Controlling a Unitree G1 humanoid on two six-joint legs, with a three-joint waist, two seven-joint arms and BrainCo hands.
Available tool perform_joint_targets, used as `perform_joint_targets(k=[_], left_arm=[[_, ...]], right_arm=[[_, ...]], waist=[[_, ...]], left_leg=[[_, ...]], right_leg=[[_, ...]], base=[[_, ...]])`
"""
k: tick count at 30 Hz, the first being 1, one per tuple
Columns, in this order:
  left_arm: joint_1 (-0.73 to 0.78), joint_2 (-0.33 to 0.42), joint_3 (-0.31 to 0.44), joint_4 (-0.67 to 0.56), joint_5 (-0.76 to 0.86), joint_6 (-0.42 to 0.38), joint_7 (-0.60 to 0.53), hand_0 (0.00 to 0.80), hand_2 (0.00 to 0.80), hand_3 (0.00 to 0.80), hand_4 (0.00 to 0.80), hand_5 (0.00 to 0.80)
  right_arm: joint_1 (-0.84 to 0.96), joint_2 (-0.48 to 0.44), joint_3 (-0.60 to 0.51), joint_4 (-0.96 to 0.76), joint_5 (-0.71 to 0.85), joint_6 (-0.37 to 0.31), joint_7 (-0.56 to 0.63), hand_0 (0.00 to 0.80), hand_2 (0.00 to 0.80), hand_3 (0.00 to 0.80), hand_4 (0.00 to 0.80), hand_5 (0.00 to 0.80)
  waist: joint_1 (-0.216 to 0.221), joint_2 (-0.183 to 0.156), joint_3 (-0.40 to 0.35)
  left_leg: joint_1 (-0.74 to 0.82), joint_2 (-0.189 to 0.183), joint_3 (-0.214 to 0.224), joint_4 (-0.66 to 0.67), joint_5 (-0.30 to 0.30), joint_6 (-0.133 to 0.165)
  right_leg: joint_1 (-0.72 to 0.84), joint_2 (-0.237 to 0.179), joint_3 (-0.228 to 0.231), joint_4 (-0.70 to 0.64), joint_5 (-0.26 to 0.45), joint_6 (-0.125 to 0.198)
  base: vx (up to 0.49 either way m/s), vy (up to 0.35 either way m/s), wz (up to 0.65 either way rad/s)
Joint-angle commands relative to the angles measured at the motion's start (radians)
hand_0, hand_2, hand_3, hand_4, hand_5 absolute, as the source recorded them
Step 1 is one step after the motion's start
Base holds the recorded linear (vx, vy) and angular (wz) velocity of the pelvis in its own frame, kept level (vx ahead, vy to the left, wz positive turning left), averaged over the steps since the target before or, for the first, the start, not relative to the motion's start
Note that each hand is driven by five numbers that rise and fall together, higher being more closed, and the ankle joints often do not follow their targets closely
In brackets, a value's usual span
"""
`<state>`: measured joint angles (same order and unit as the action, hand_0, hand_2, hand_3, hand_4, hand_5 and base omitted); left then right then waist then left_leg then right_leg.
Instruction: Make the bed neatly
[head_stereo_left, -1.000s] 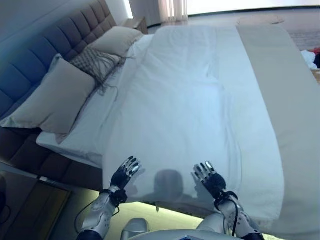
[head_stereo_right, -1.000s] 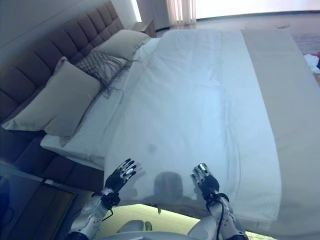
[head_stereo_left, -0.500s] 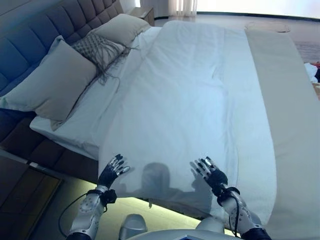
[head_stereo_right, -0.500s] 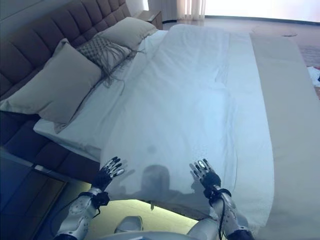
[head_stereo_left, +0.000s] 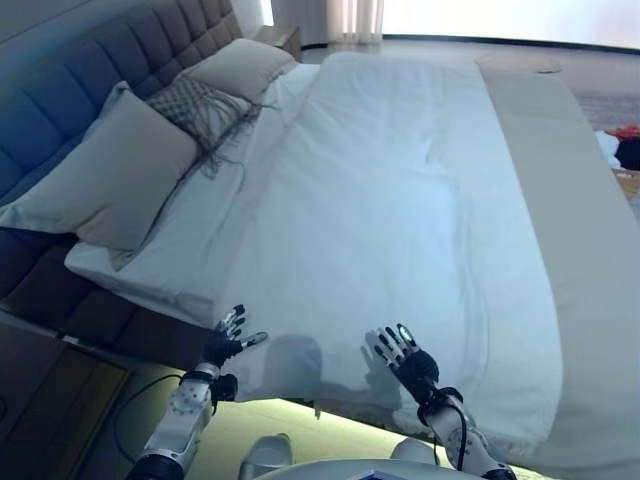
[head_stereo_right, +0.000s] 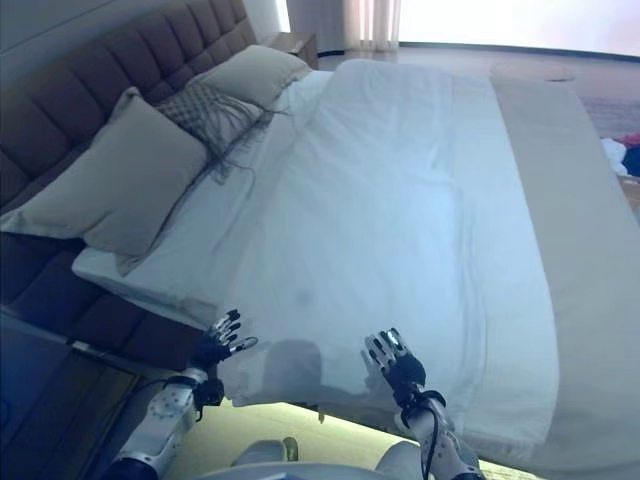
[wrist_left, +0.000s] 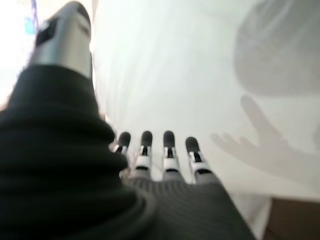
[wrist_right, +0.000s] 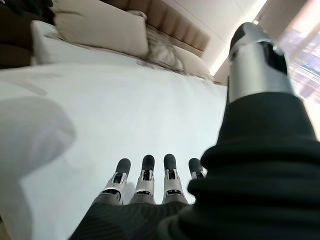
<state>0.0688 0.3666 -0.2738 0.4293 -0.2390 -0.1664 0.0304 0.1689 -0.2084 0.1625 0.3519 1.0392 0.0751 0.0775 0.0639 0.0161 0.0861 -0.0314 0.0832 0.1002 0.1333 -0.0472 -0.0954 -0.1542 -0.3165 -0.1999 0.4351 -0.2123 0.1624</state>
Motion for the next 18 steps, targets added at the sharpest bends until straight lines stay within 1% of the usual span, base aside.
perform_joint_targets(k=[1, 3, 4, 6, 7, 8, 9, 10, 11, 13, 15, 18], left_arm=[[-0.122, 0.023, 0.019, -0.047, 0.122, -0.024, 0.078, 0.0, 0.0, 0.0, 0.0, 0.0], [-0.13, 0.032, 0.005, -0.042, 0.201, -0.028, 0.133, 0.0, 0.0, 0.0, 0.0, 0.0], [-0.128, 0.034, -0.001, -0.04, 0.237, -0.027, 0.165, 0.0, 0.0, 0.0, 0.0, 0.0], [-0.143, 0.045, -0.031, -0.035, 0.344, -0.037, 0.27, 0.0, 0.0, 0.0, 0.0, 0.0], [-0.18, 0.059, -0.054, -0.025, 0.4, -0.038, 0.322, 0.0, 0.0, 0.0, 0.0, 0.0], [-0.244, 0.079, -0.091, -0.003, 0.46, -0.033, 0.399, 0.0, 0.0, 0.0, 0.0, 0.0], [-0.31, 0.089, -0.129, 0.025, 0.508, -0.018, 0.451, 0.0, 0.0, 0.0, 0.0, 0.0], [-0.348, 0.092, -0.15, 0.042, 0.532, -0.005, 0.475, 0.0, 0.0, 0.0, 0.0, 0.0], [-0.425, 0.086, -0.192, 0.087, 0.586, 0.017, 0.528, 0.0, 0.0, 0.0, 0.0, 0.0], [-0.481, 0.071, -0.229, 0.132, 0.646, 0.066, 0.581, 0.0, 0.0, 0.0, 0.0, 0.0], [-0.509, 0.054, -0.245, 0.164, 0.704, 0.107, 0.633, 0.0, 0.0, 0.0, 0.0, 0.0], [-0.545, 0.046, -0.258, 0.202, 0.787, 0.189, 0.707, 0.0, 0.0, 0.0, 0.0, 0.0]], right_arm=[[-0.043, 0.016, -0.009, -0.056, 0.016, -0.029, 0.013, 0.0, 0.0, 0.0, 0.0, 0.0], [-0.054, -0.003, 0.005, -0.064, -0.008, -0.032, 0.001, 0.0, 0.0, 0.0, 0.0, 0.0], [-0.06, -0.015, 0.009, -0.068, -0.016, -0.029, -0.009, 0.0, 0.0, 0.0, 0.0, 0.0], [-0.096, -0.053, 0.017, -0.082, -0.003, -0.034, -0.017, 0.0, 0.0, 0.0, 0.0, 0.0], [-0.135, -0.072, 0.021, -0.088, 0.008, -0.05, -0.015, 0.0, 0.0, 0.0, 0.0, 0.0], [-0.182, -0.094, 0.027, -0.099, 0.025, -0.072, -0.016, 0.0, 0.0, 0.0, 0.0, 0.0], [-0.223, -0.109, 0.038, -0.106, 0.041, -0.096, -0.03, 0.0, 0.0, 0.0, 0.0, 0.0], [-0.248, -0.116, 0.045, -0.109, 0.048, -0.109, -0.04, 0.0, 0.0, 0.0, 0.0, 0.0], [-0.305, -0.129, 0.057, -0.11, 0.059, -0.129, -0.061, 0.0, 0.0, 0.0, 0.0, 0.0], [-0.353, -0.14, 0.067, -0.112, 0.06, -0.128, -0.073, 0.0, 0.0, 0.0, 0.0, 0.0], [-0.38, -0.149, 0.08, -0.122, 0.051, -0.129, -0.07, 0.0, 0.0, 0.0, 0.0, 0.0], [-0.404, -0.164, 0.089, -0.16, 0.043, -0.116, -0.063, 0.0, 0.0, 0.0, 0.0, 0.0]], waist=[[-0.002, -0.04, 0.052], [-0.004, -0.039, 0.068], [-0.005, -0.038, 0.076], [-0.012, -0.031, 0.108], [-0.019, -0.025, 0.136], [-0.029, -0.021, 0.169], [-0.035, -0.016, 0.195], [-0.039, -0.013, 0.21], [-0.044, -0.006, 0.242], [-0.058, 0.005, 0.268], [-0.07, 0.017, 0.288], [-0.09, 0.033, 0.312]], left_leg=[[-0.055, -0.07, 0.014, 0.059, -0.004, 0.116], [-0.085, -0.05, 0.011, 0.105, -0.013, 0.102], [-0.099, -0.041, -0.001, 0.122, -0.012, 0.096], [-0.144, -0.017, -0.029, 0.147, -0.006, 0.08], [-0.183, -0.004, -0.031, 0.15, 0.003, 0.073], [-0.232, 0.009, -0.022, 0.139, 0.026, 0.065], [-0.278, 0.013, -0.012, 0.132, 0.042, 0.061], [-0.309, 0.009, -0.01, 0.125, 0.057, 0.06], [-0.381, -0.003, -0.009, 0.141, 0.066, 0.059], [-0.445, -0.014, 0.007, 0.171, 0.071, 0.061], [-0.487, -0.022, 0.026, 0.198, 0.07, 0.061], [-0.541, -0.036, 0.046, 0.221, 0.076, 0.055]], right_leg=[[-0.018, 0.032, -0.032, -0.2, 0.317, 0.0], [-0.033, 0.041, -0.034, -0.2, 0.292, 0.002], [-0.043, 0.046, -0.029, -0.198, 0.288, 0.005], [-0.098, 0.056, -0.008, -0.187, 0.287, 0.006], [-0.151, 0.058, 0.002, -0.176, 0.291, 0.006], [-0.214, 0.055, 0.001, -0.164, 0.3, 0.01], [-0.267, 0.045, -0.001, -0.146, 0.302, 0.016], [-0.3, 0.035, -0.001, -0.141, 0.312, 0.018], [-0.376, 0.012, 0.009, -0.103, 0.316, 0.026], [-0.442, -0.01, 0.018, -0.082, 0.334, 0.027], [-0.486, -0.024, 0.032, -0.079, 0.357, 0.028], [-0.546, -0.033, 0.051, -0.087, 0.385, 0.031]], base=[[-0.036, -0.182, 0.04], [-0.002, -0.076, -0.07], [0.006, 0.019, -0.06], [-0.197, 0.082, -0.22], [-0.524, 0.125, -0.48], [-0.596, 0.132, -0.48], [-0.495, 0.14, -0.34], [-0.436, 0.256, -0.25], [-0.345, 0.301, -0.2], [-0.212, 0.327, -0.09], [-0.065, 0.291, -0.12], [-0.042, 0.268, -0.31]])
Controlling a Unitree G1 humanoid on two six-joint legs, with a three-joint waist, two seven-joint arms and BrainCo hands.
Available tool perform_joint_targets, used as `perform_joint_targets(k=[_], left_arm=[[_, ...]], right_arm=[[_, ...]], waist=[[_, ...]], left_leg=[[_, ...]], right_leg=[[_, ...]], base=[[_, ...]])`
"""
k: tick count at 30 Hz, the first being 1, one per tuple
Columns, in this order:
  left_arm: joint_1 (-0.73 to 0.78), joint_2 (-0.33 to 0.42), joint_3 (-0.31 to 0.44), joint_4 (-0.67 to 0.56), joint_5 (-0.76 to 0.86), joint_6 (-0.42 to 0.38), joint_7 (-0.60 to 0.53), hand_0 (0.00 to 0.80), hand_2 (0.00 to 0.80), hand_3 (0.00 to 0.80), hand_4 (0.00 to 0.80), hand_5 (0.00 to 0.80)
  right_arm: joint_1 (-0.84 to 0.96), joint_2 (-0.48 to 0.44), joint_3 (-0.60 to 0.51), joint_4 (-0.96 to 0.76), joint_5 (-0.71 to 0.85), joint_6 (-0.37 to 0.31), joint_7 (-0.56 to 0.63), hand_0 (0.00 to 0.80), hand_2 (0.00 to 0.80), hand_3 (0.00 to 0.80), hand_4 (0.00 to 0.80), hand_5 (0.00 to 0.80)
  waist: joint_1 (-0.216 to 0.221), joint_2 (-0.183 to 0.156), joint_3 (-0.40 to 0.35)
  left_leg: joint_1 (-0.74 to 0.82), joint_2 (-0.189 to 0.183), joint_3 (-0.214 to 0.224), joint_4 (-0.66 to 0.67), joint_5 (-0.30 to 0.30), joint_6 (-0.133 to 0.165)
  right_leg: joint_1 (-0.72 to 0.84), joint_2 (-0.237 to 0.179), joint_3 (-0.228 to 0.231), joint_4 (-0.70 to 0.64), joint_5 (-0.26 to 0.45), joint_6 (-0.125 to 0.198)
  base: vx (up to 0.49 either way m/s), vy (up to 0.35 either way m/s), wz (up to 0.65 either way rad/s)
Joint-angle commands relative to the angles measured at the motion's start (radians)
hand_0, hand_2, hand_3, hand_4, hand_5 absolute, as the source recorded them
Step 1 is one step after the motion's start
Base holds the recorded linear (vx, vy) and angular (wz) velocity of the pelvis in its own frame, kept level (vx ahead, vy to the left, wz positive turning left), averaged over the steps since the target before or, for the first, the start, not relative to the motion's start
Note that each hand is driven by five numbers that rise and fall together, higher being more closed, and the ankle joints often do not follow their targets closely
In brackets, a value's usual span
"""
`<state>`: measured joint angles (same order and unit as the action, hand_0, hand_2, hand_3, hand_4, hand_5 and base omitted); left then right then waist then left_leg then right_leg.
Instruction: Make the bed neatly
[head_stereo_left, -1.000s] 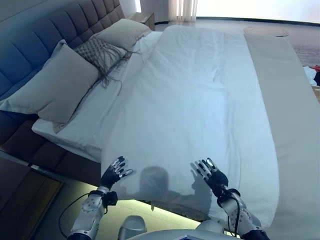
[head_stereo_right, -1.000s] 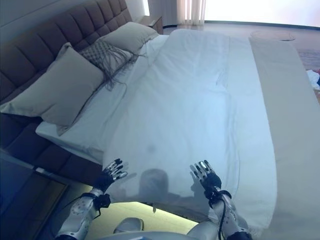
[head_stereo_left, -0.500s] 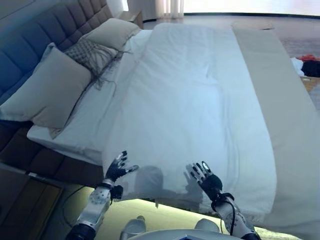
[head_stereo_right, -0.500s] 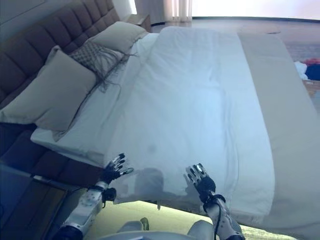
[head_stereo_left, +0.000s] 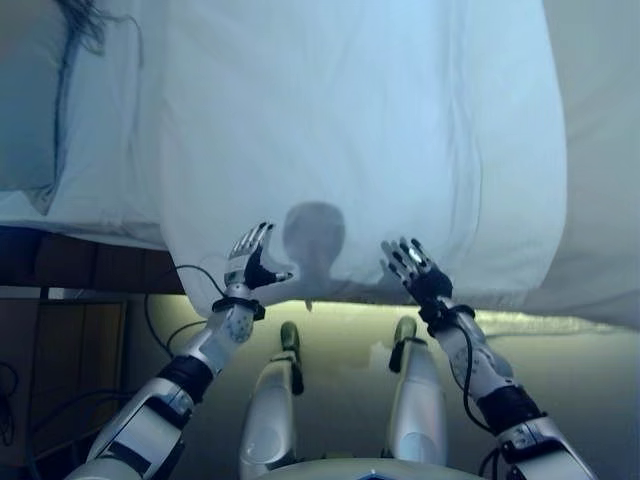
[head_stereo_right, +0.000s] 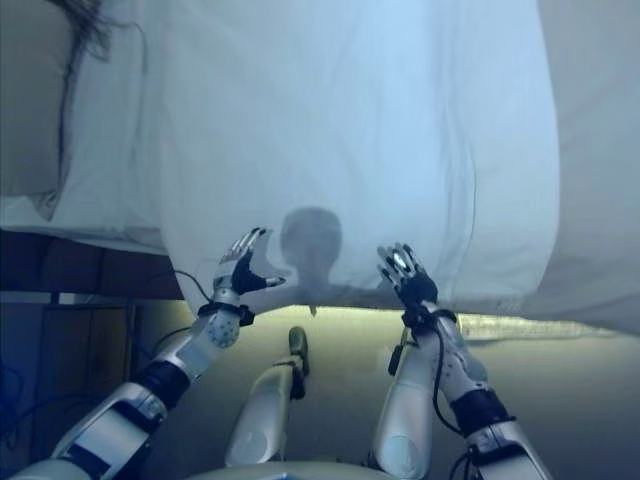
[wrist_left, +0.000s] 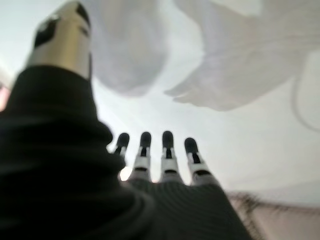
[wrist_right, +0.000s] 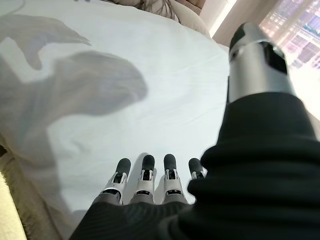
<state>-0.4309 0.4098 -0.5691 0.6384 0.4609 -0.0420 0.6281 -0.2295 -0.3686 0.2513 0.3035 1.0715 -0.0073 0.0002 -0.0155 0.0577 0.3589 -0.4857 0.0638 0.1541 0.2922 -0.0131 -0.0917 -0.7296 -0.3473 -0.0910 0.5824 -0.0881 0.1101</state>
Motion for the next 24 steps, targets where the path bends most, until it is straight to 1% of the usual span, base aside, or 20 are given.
perform_joint_targets(k=[1, 3, 4, 5, 6, 7, 8, 10, 12, 15, 16, 21, 23, 24], left_arm=[[-0.057, 0.002, 0.034, 0.007, 0.109, 0.101, 0.123, 0.0, 0.0, 0.0, 0.0, 0.0], [-0.071, -0.006, 0.031, 0.027, 0.148, 0.161, 0.158, 0.0, 0.0, 0.0, 0.0, 0.0], [-0.071, -0.012, 0.03, 0.039, 0.163, 0.188, 0.178, 0.0, 0.0, 0.0, 0.0, 0.0], [-0.071, -0.018, 0.029, 0.049, 0.178, 0.229, 0.206, 0.0, 0.0, 0.0, 0.0, 0.0], [-0.076, -0.022, 0.026, 0.057, 0.193, 0.293, 0.236, 0.0, 0.0, 0.0, 0.0, 0.0], [-0.077, -0.025, 0.025, 0.065, 0.193, 0.316, 0.257, 0.0, 0.0, 0.0, 0.0, 0.0], [-0.082, -0.029, 0.025, 0.082, 0.191, 0.356, 0.292, 0.0, 0.0, 0.0, 0.0, 0.0], [-0.087, -0.037, 0.027, 0.094, 0.201, 0.379, 0.314, 0.0, 0.0, 0.0, 0.0, 0.0], [-0.094, -0.049, 0.025, 0.105, 0.21, 0.422, 0.348, 0.0, 0.0, 0.0, 0.0, 0.0], [-0.123, -0.063, 0.017, 0.138, 0.22, 0.474, 0.364, 0.0, 0.0, 0.0, 0.0, 0.0], [-0.133, -0.067, 0.015, 0.149, 0.219, 0.48, 0.362, 0.0, 0.0, 0.0, 0.0, 0.0], [-0.201, -0.061, -0.013, 0.187, 0.24, 0.453, 0.317, 0.0, 0.0, 0.0, 0.0, 0.0], [-0.223, -0.052, -0.023, 0.201, 0.244, 0.424, 0.283, 0.0, 0.0, 0.0, 0.0, 0.0], [-0.233, -0.055, -0.032, 0.212, 0.243, 0.397, 0.246, 0.0, 0.0, 0.0, 0.0, 0.0]], right_arm=[[-0.011, -0.009, 0.002, -0.125, 0.005, -0.025, 0.011, 0.0, 0.0, 0.0, 0.0, 0.0], [-0.015, -0.021, 0.004, -0.154, -0.002, -0.009, -0.009, 0.0, 0.0, 0.0, 0.0, 0.0], [-0.012, -0.028, 0.004, -0.168, -0.003, 0.001, -0.017, 0.0, 0.0, 0.0, 0.0, 0.0], [-0.011, -0.037, 0.003, -0.181, -0.002, 0.013, -0.026, 0.0, 0.0, 0.0, 0.0, 0.0], [-0.007, -0.047, 0.003, -0.196, -0.001, 0.019, -0.031, 0.0, 0.0, 0.0, 0.0, 0.0], [-0.004, -0.054, 0.004, -0.205, 0.001, 0.021, -0.035, 0.0, 0.0, 0.0, 0.0, 0.0], [0.002, -0.064, 0.007, -0.221, 0.005, 0.019, -0.041, 0.0, 0.0, 0.0, 0.0, 0.0], [0.007, -0.085, 0.003, -0.238, 0.016, 0.016, -0.046, 0.0, 0.0, 0.0, 0.0, 0.0], [0.019, -0.106, -0.003, -0.259, 0.027, 0.015, -0.052, 0.0, 0.0, 0.0, 0.0, 0.0], [0.022, -0.142, -0.011, -0.292, 0.041, 0.025, -0.051, 0.0, 0.0, 0.0, 0.0, 0.0], [0.02, -0.149, -0.014, -0.3, 0.043, 0.029, -0.052, 0.0, 0.0, 0.0, 0.0, 0.0], [0.007, -0.185, -0.024, -0.347, 0.046, 0.038, -0.06, 0.0, 0.0, 0.0, 0.0, 0.0], [0.004, -0.2, -0.032, -0.369, 0.048, 0.041, -0.065, 0.0, 0.0, 0.0, 0.0, 0.0], [0.006, -0.213, -0.038, -0.38, 0.051, 0.04, -0.064, 0.0, 0.0, 0.0, 0.0, 0.0]], waist=[[-0.018, -0.002, 0.046], [-0.032, 0.009, 0.058], [-0.034, 0.018, 0.058], [-0.042, 0.023, 0.062], [-0.053, 0.022, 0.071], [-0.052, 0.027, 0.068], [-0.061, 0.028, 0.071], [-0.068, 0.034, 0.076], [-0.079, 0.04, 0.079], [-0.1, 0.047, 0.087], [-0.105, 0.048, 0.089], [-0.133, 0.046, 0.11], [-0.139, 0.044, 0.118], [-0.147, 0.043, 0.125]], left_leg=[[-0.107, -0.022, -0.005, 0.071, 0.043, 0.05], [-0.135, -0.034, -0.004, 0.086, 0.046, 0.05], [-0.135, -0.033, -0.011, 0.095, 0.019, 0.042], [-0.141, -0.036, -0.011, 0.096, 0.022, 0.04], [-0.156, -0.042, -0.002, 0.09, 0.051, 0.047], [-0.146, -0.039, -0.009, 0.091, 0.026, 0.037], [-0.148, -0.039, -0.007, 0.086, 0.031, 0.033], [-0.152, -0.039, -0.007, 0.087, 0.031, 0.028], [-0.158, -0.038, -0.005, 0.089, 0.034, 0.02], [-0.171, -0.035, 0.0, 0.105, 0.033, 0.008], [-0.178, -0.034, 0.001, 0.113, 0.031, 0.005], [-0.225, -0.021, 0.006, 0.155, 0.029, -0.005], [-0.242, -0.018, 0.007, 0.175, 0.023, -0.006], [-0.258, -0.015, 0.006, 0.195, 0.019, -0.007]], right_leg=[[0.006, 0.0, -0.047, -0.232, 0.266, 0.082], [-0.03, 0.007, -0.021, -0.228, 0.275, 0.08], [-0.037, 0.013, -0.001, -0.212, 0.249, 0.092], [-0.049, 0.015, 0.01, -0.208, 0.251, 0.092], [-0.065, 0.012, 0.014, -0.219, 0.281, 0.079], [-0.061, 0.017, 0.023, -0.209, 0.252, 0.092], [-0.066, 0.013, 0.028, -0.215, 0.256, 0.092], [-0.074, 0.01, 0.035, -0.215, 0.256, 0.092], [-0.087, 0.003, 0.044, -0.212, 0.257, 0.093], [-0.113, -0.006, 0.063, -0.198, 0.262, 0.091], [-0.123, -0.008, 0.07, -0.19, 0.263, 0.091], [-0.175, -0.01, 0.092, -0.167, 0.269, 0.092], [-0.191, -0.009, 0.1, -0.16, 0.272, 0.091], [-0.205, -0.008, 0.109, -0.15, 0.277, 0.09]], base=[[-0.029, 0.244, -0.3], [0.048, 0.221, -0.18], [0.125, 0.21, -0.02], [0.052, 0.194, -0.03], [0.052, 0.153, -0.13], [0.057, 0.127, -0.13], [0.134, 0.093, -0.1], [0.048, 0.088, -0.03], [0.058, 0.092, -0.01], [0.078, 0.088, 0.02], [0.072, 0.077, 0.01], [0.039, 0.039, -0.04], [0.018, 0.014, -0.02], [0.034, 0.03, -0.09]])
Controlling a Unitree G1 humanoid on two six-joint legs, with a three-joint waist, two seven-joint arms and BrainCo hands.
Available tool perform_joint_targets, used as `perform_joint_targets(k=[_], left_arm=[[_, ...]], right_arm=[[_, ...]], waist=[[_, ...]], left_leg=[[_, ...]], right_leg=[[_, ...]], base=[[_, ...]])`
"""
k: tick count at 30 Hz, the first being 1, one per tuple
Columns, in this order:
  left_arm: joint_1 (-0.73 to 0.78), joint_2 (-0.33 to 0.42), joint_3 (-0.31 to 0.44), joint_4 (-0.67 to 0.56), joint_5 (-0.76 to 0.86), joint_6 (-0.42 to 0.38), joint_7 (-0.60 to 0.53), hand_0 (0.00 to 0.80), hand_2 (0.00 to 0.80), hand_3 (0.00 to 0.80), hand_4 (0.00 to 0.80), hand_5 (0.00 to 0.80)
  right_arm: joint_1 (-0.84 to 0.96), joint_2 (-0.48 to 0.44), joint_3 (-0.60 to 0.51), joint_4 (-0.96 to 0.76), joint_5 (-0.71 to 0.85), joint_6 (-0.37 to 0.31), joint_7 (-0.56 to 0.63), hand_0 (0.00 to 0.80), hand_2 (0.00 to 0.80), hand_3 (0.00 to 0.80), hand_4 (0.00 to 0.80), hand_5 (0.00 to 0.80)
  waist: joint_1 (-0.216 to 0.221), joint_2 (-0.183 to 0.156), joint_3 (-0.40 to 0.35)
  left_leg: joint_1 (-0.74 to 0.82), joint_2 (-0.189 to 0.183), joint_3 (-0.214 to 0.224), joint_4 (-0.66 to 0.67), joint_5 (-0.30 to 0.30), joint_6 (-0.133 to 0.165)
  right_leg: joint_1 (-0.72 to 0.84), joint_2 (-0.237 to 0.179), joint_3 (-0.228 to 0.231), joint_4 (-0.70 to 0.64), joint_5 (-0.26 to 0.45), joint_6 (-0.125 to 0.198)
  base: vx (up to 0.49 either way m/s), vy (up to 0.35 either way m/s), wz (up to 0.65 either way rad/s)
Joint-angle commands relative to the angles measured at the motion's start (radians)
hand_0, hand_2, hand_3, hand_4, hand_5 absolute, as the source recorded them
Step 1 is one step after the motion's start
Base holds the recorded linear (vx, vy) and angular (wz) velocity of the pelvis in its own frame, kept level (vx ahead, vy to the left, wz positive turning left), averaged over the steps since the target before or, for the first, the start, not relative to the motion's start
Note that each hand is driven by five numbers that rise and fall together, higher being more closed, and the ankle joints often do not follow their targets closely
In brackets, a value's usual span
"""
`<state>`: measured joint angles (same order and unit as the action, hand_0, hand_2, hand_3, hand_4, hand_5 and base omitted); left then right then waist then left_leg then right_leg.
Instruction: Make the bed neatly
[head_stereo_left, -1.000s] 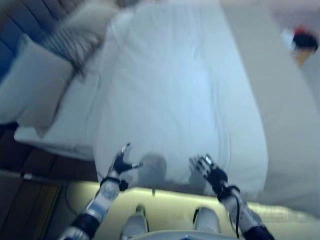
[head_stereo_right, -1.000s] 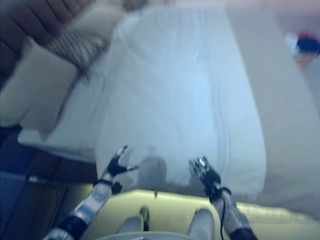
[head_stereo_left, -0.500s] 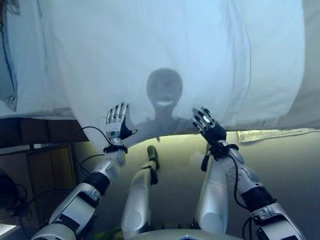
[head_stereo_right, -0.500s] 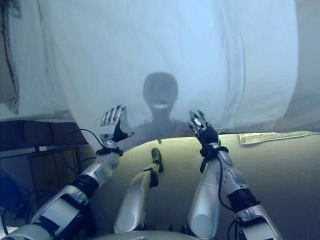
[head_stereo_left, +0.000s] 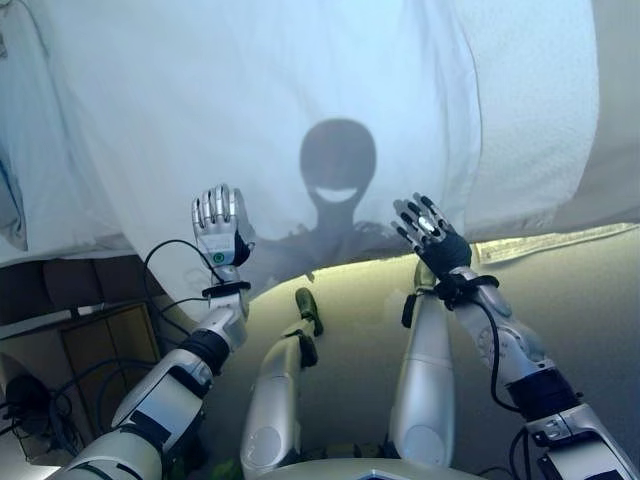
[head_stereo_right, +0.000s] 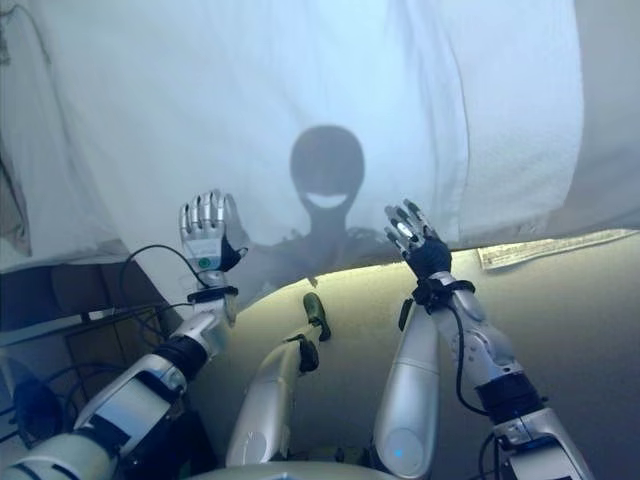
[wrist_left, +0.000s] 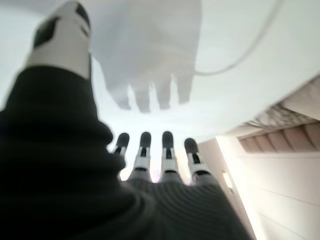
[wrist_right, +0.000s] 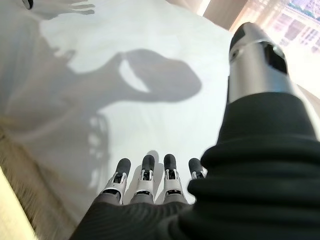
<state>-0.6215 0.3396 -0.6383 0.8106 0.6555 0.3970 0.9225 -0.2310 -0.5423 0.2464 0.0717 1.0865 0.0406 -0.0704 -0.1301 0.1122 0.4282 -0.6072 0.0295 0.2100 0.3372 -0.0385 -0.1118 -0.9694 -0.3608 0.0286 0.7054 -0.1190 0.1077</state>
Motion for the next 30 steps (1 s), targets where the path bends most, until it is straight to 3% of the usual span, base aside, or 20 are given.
perform_joint_targets(k=[1, 8, 11, 12, 13, 14, 18, 30], left_arm=[[-0.047, 0.012, 0.032, 0.043, 0.037, -0.051, -0.062, 0.0, 0.0, 0.0, 0.0, 0.0], [-0.053, -0.045, 0.005, 0.085, -0.054, -0.101, -0.258, 0.0, 0.0, 0.0, 0.0, 0.0], [-0.047, -0.059, -0.015, 0.101, -0.088, -0.066, -0.373, 0.0, 0.0, 0.0, 0.0, 0.0], [-0.04, -0.064, -0.017, 0.106, -0.095, -0.05, -0.372, 0.16, 0.16, 0.16, 0.16, 0.16], [-0.042, -0.071, -0.019, 0.112, -0.101, -0.038, -0.367, 0.536, 0.536, 0.536, 0.536, 0.536], [-0.046, -0.074, -0.02, 0.118, -0.102, -0.031, -0.363, 0.8, 0.8, 0.8, 0.8, 0.8], [-0.064, -0.073, -0.023, 0.123, -0.101, -0.005, -0.34, 0.8, 0.8, 0.8, 0.8, 0.8], [-0.08, -0.04, -0.028, 0.171, -0.096, -0.102, -0.295, 0.8, 0.8, 0.8, 0.8, 0.8]], right_arm=[[0.009, -0.046, -0.038, -0.153, 0.038, -0.004, 0.008, 0.0, 0.0, 0.0, 0.0, 0.0], [-0.011, -0.091, -0.088, -0.204, 0.01, 0.057, -0.016, 0.0, 0.0, 0.0, 0.0, 0.0], [-0.02, -0.1, -0.117, -0.224, -0.005, 0.095, -0.048, 0.0, 0.0, 0.0, 0.0, 0.0], [-0.016, -0.107, -0.128, -0.233, -0.005, 0.107, -0.059, 0.0, 0.0, 0.0, 0.0, 0.0], [-0.02, -0.112, -0.133, -0.233, -0.001, 0.115, -0.071, 0.0, 0.0, 0.0, 0.0, 0.0], [-0.022, -0.116, -0.135, -0.229, 0.006, 0.115, -0.073, 0.0, 0.0, 0.0, 0.0, 0.0], [-0.024, -0.117, -0.15, -0.227, 0.015, 0.121, -0.049, 0.0, 0.0, 0.0, 0.0, 0.0], [0.022, -0.106, -0.195, -0.228, 0.023, 0.138, -0.03, 0.0, 0.0, 0.0, 0.0, 0.0]], waist=[[-0.035, -0.012, 0.058], [-0.077, 0.007, 0.084], [-0.09, 0.016, 0.09], [-0.094, 0.018, 0.091], [-0.098, 0.019, 0.091], [-0.099, 0.018, 0.091], [-0.1, 0.015, 0.091], [-0.086, 0.017, 0.091]], left_leg=[[-0.147, 0.022, -0.049, 0.164, 0.041, 0.014], [-0.247, 0.048, -0.031, 0.267, 0.041, 0.012], [-0.277, 0.048, -0.032, 0.285, 0.049, 0.012], [-0.284, 0.049, -0.032, 0.29, 0.051, 0.013], [-0.292, 0.049, -0.034, 0.297, 0.051, 0.014], [-0.301, 0.051, -0.035, 0.306, 0.051, 0.015], [-0.33, 0.057, -0.042, 0.326, 0.055, 0.019], [-0.236, 0.034, -0.058, 0.251, 0.1, 0.013]], right_leg=[[0.024, 0.006, -0.005, -0.262, 0.309, 0.092], [-0.07, 0.004, 0.054, -0.168, 0.298, 0.087], [-0.097, 0.012, 0.071, -0.156, 0.304, 0.085], [-0.103, 0.017, 0.077, -0.153, 0.306, 0.084], [-0.109, 0.021, 0.083, -0.155, 0.311, 0.082], [-0.114, 0.024, 0.087, -0.153, 0.313, 0.081], [-0.133, 0.029, 0.093, -0.138, 0.316, 0.08], [-0.04, 0.0, 0.069, -0.193, 0.333, 0.082]], base=[[0.056, 0.061, -0.1], [0.055, 0.08, -0.08], [0.042, 0.085, -0.02], [0.041, 0.08, -0.02], [0.036, 0.049, -0.02], [0.022, 0.012, -0.05], [-0.018, -0.015, -0.1], [0.0, 0.0, 0.0]])
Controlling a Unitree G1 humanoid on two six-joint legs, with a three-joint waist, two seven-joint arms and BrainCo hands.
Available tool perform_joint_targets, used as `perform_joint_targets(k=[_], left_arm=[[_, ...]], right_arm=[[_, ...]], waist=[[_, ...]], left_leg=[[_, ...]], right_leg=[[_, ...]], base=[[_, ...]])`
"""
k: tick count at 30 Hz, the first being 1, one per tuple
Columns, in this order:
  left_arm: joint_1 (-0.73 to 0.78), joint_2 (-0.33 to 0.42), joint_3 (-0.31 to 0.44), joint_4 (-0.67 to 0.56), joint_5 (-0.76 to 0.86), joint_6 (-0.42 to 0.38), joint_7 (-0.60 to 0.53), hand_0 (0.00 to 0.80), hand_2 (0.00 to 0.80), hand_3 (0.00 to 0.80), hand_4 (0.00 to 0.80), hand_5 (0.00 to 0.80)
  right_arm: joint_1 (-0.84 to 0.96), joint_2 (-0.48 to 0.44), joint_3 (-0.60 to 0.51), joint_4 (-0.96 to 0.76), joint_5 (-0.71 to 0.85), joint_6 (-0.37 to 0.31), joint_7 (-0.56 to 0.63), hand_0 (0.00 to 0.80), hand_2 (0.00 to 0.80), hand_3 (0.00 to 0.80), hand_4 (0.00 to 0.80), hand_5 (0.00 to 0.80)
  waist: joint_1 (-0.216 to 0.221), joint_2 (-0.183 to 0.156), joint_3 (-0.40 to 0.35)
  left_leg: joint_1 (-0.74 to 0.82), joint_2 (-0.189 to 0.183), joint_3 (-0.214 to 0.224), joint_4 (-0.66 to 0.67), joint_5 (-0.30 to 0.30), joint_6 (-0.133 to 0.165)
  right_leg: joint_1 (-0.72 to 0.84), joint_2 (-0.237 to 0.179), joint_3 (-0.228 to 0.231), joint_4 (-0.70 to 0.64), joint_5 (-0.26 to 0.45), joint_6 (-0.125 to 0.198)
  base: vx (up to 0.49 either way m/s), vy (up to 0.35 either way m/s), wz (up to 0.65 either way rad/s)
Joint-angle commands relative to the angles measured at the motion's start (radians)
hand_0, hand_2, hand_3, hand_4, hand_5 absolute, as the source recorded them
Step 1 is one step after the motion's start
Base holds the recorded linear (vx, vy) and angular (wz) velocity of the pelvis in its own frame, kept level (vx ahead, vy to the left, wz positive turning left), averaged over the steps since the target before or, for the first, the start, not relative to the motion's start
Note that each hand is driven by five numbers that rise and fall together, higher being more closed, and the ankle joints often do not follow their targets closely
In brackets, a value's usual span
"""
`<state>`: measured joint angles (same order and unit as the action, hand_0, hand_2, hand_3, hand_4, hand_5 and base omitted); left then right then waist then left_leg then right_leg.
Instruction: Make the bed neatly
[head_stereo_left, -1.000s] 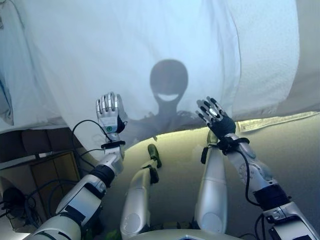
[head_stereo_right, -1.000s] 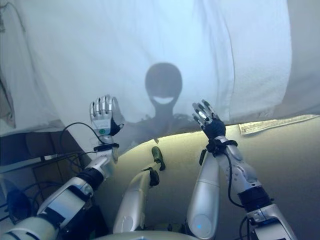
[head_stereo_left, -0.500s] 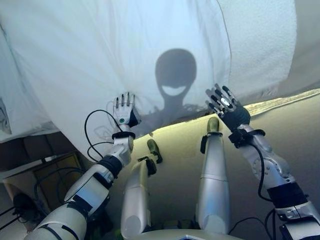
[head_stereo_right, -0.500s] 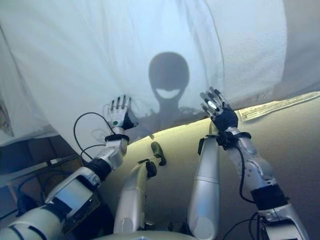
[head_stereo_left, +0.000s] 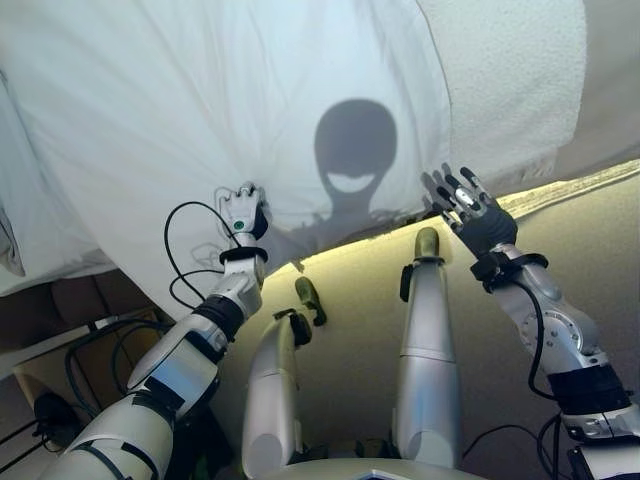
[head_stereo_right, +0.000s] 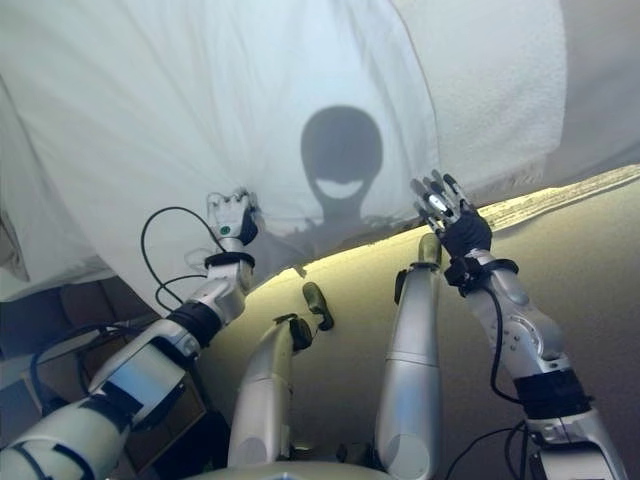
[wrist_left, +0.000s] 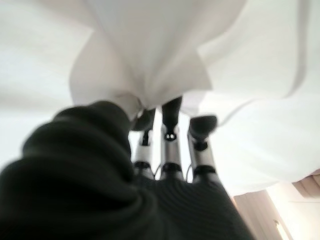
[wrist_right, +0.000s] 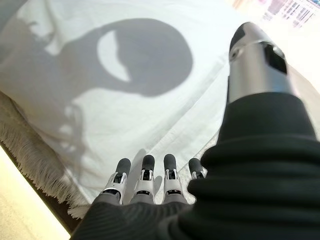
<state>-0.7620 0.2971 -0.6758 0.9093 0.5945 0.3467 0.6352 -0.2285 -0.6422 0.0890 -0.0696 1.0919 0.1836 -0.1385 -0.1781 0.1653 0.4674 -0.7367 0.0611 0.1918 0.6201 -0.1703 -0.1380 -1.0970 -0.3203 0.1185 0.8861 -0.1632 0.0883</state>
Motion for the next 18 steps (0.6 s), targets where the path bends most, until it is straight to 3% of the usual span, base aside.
perform_joint_targets(k=[1, 7, 8, 11, 18], left_arm=[[0.063, 0.008, 0.011, 0.08, -0.034, -0.077, 0.0, 0.8, 0.8, 0.8, 0.8, 0.8], [0.109, 0.021, 0.024, 0.088, -0.024, -0.151, 0.023, 0.8, 0.8, 0.8, 0.8, 0.8], [0.115, 0.023, 0.033, 0.091, -0.026, -0.161, 0.023, 0.8, 0.8, 0.8, 0.8, 0.8], [0.123, 0.037, 0.043, 0.114, -0.05, -0.197, 0.024, 0.8, 0.8, 0.8, 0.8, 0.8], [0.129, 0.037, 0.057, 0.104, -0.089, -0.252, 0.053, 0.8, 0.8, 0.8, 0.8, 0.8]], right_arm=[[0.027, -0.005, -0.04, -0.086, 0.015, -0.004, 0.042, 0.0, 0.0, 0.0, 0.0, 0.0], [0.098, 0.005, -0.051, -0.076, 0.002, -0.026, 0.075, 0.0, 0.0, 0.0, 0.0, 0.0], [0.106, 0.008, -0.05, -0.073, -0.001, -0.028, 0.084, 0.0, 0.0, 0.0, 0.0, 0.0], [0.12, 0.007, -0.043, -0.059, -0.015, -0.032, 0.108, 0.0, 0.0, 0.0, 0.0, 0.0], [0.094, 0.0, -0.054, -0.045, -0.009, -0.008, 0.081, 0.0, 0.0, 0.0, 0.0, 0.0]], waist=[[-0.036, -0.036, 0.049], [-0.021, -0.026, 0.028], [-0.022, -0.027, 0.027], [-0.014, -0.021, 0.017], [-0.005, -0.012, 0.021]], left_leg=[[-0.087, -0.001, -0.039, -0.045, 0.233, 0.039], [0.022, -0.02, -0.027, -0.115, 0.24, 0.044], [0.029, -0.028, -0.021, -0.131, 0.269, 0.051], [0.066, -0.028, -0.026, -0.139, 0.246, 0.043], [0.084, -0.039, -0.017, -0.176, 0.283, 0.054]], right_leg=[[0.105, -0.045, -0.028, -0.385, 0.377, 0.1], [0.212, -0.071, -0.075, -0.428, 0.371, 0.096], [0.221, -0.082, -0.083, -0.447, 0.4, 0.084], [0.247, -0.089, -0.086, -0.438, 0.375, 0.092], [0.248, -0.106, -0.105, -0.449, 0.402, 0.084]], base=[[0.008, -0.03, -0.04], [-0.006, -0.013, -0.02], [-0.072, 0.008, 0.04], [0.086, 0.015, 0.07], [-0.057, 0.04, 0.05]])
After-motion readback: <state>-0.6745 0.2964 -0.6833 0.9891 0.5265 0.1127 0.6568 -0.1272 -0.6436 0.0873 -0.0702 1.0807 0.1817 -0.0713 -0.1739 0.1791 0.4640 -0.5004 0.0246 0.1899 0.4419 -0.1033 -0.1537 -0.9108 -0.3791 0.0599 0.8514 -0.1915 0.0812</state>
